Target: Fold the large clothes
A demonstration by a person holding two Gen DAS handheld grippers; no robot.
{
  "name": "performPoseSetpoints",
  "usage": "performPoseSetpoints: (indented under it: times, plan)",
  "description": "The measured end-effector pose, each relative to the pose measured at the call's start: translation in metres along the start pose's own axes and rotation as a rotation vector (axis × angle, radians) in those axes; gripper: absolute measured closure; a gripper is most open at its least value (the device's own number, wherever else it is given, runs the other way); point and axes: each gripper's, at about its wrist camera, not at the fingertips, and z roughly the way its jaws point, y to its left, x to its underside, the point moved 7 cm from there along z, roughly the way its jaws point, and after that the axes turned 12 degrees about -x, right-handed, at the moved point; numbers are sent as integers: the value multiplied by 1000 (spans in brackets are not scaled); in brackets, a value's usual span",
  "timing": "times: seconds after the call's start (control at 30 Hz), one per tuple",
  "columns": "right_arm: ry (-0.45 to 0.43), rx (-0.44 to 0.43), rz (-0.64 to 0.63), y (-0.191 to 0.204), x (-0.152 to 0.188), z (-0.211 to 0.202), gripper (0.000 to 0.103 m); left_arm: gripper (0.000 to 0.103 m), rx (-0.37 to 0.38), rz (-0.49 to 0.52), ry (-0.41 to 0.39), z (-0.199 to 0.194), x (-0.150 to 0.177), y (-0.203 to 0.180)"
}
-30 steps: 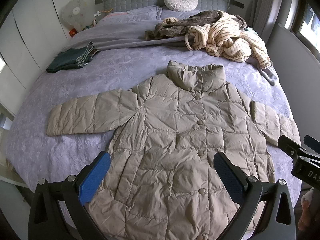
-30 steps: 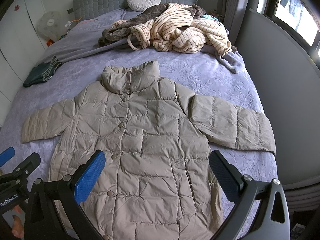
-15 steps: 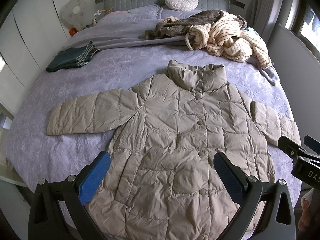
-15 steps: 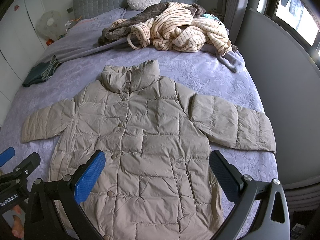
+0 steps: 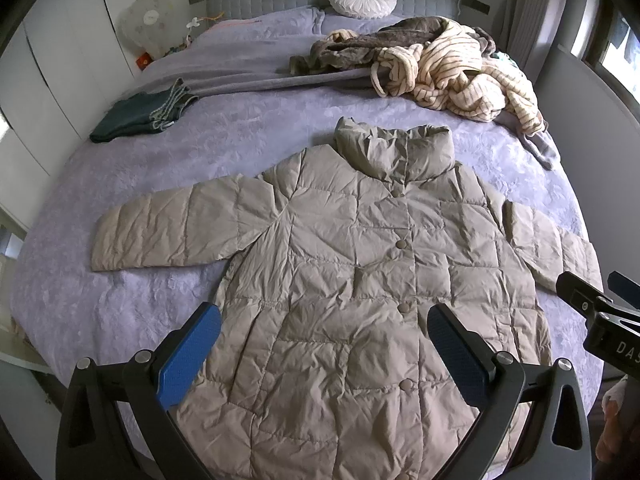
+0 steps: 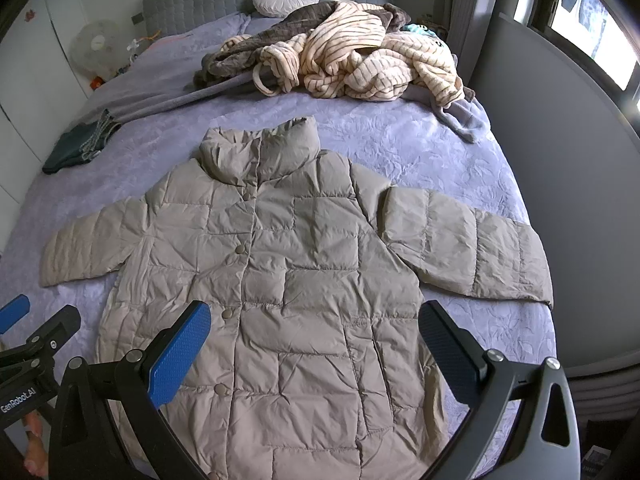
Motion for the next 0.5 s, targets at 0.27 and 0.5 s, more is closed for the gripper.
performPoseSetpoints:
  times: [0.27, 0.5]
  plan:
    - [2, 1, 0, 1, -1, 4, 0, 0, 3, -4, 5, 2, 2, 2]
    - [9, -6, 10, 3, -2, 7, 0, 0, 26, -19, 29, 18, 3, 10]
